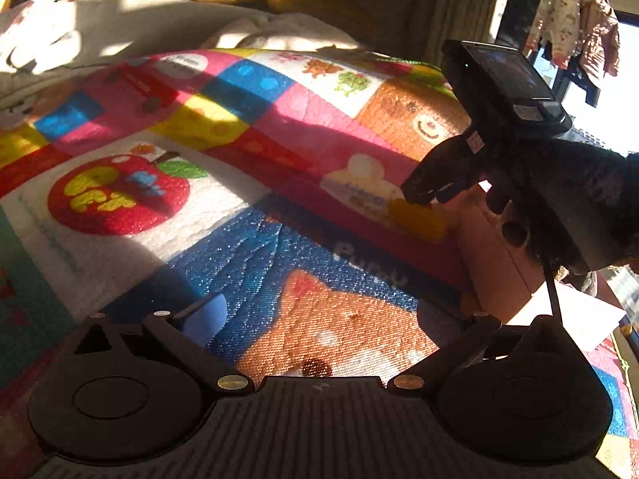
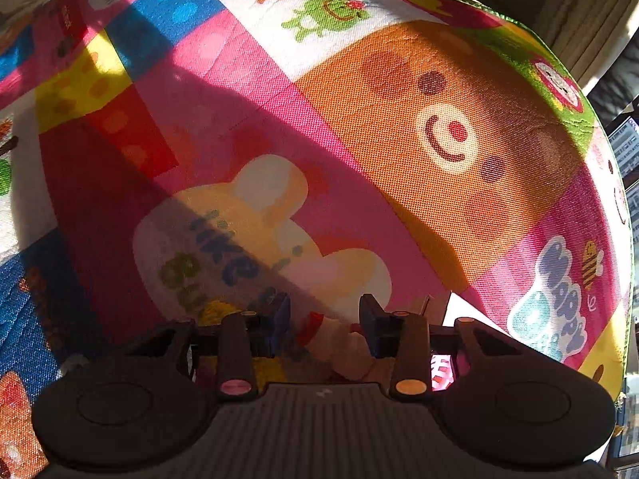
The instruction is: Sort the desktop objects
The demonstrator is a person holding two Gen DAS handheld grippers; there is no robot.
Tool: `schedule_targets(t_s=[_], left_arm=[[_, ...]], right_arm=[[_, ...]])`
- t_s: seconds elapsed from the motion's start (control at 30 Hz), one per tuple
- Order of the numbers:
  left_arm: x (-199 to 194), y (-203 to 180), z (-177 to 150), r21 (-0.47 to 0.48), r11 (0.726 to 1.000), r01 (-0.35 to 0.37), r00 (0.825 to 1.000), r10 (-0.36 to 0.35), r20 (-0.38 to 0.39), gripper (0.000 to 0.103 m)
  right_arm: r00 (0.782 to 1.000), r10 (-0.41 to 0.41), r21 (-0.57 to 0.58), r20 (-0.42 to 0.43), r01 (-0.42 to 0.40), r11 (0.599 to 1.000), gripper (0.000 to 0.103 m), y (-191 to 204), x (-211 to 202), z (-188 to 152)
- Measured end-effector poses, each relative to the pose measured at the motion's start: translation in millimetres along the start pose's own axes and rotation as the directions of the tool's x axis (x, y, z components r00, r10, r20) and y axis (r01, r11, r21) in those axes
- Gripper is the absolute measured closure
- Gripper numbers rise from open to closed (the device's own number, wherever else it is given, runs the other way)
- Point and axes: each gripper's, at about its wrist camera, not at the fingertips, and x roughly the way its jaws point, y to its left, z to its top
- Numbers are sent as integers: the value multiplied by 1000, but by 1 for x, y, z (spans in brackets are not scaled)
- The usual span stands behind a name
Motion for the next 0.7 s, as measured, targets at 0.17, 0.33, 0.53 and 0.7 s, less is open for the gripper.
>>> schedule_targets(t_s=[0.17, 0.33, 0.53, 0.7], left_arm=[[-1, 1, 0, -11, 1000, 9, 1000, -9, 0, 0], [-15, 11, 5, -17, 999, -41, 999, 41, 5, 0], [-41, 30, 8, -62, 992, -110, 994, 111, 18, 0], [-45, 18, 4, 4, 996, -86, 996, 86, -21, 0]], right_arm=[[999, 18, 16, -42, -17, 1000, 74, -2, -2, -3], [980, 177, 82, -86, -170, 982, 79, -6, -27, -23], [949, 308, -21, -69, -310, 951, 79, 15, -83, -84], [919, 394, -107, -30, -395, 912, 78, 29, -135, -150]])
